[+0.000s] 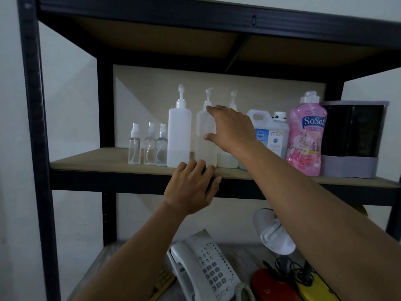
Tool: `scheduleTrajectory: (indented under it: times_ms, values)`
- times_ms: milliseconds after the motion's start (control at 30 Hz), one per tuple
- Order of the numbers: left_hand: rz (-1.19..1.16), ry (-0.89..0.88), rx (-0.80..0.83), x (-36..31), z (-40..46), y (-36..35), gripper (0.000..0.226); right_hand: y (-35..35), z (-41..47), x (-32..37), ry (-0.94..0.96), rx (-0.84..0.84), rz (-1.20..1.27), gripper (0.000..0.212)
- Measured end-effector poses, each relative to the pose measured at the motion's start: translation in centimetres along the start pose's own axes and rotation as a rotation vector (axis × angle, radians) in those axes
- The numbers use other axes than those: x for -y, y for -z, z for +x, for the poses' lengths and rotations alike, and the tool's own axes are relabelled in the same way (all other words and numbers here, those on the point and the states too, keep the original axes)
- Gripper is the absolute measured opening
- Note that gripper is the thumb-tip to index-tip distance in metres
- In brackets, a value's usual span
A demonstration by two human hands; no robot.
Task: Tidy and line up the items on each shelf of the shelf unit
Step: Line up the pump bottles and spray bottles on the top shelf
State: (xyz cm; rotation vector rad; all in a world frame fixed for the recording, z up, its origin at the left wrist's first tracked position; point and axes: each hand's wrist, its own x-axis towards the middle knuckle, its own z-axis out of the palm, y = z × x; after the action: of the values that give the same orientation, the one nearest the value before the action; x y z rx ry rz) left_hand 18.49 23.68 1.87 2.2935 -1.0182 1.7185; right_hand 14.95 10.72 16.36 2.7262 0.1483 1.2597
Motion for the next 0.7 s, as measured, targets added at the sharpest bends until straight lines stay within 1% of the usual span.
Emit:
scheduleTrajectory:
  times_ms: [67,233,300,433,533,700]
  values:
    - [-0.002,0.002,0.027,0.1,-0.2,0.3,0.042,0.3,-0.8,0.4,0.011,-0.036,0.015,0.073]
    - [-0.005,0.061,0.062,1.3,-1.3,1.4,0.041,0.6,-2.9,1.7,-0.001,-0.079,0.053,0.04]
    - [-0.02,0.081,0.058,2.0,-1.8,2.0,0.038,0.3,-3.9,2.5,-0.013,-0.054,0.089,0.033]
    - [-0.051,0.146,0.034,3.5,-3.1,3.5,0.03,-0.9,-6.0,4.7,-0.017,0.047,0.162,0.024]
    - [-0.049,0.173,0.033,4.8,-4.1,4.5,0.028,-2.4,-7.4,6.2,-0.005,0.094,0.187,0.024]
    - [-0.126,0.193,0.043,6.4,-4.3,5.4,0.027,-4.6,-8.6,7.5,-0.009,0.014,0.264,0.042]
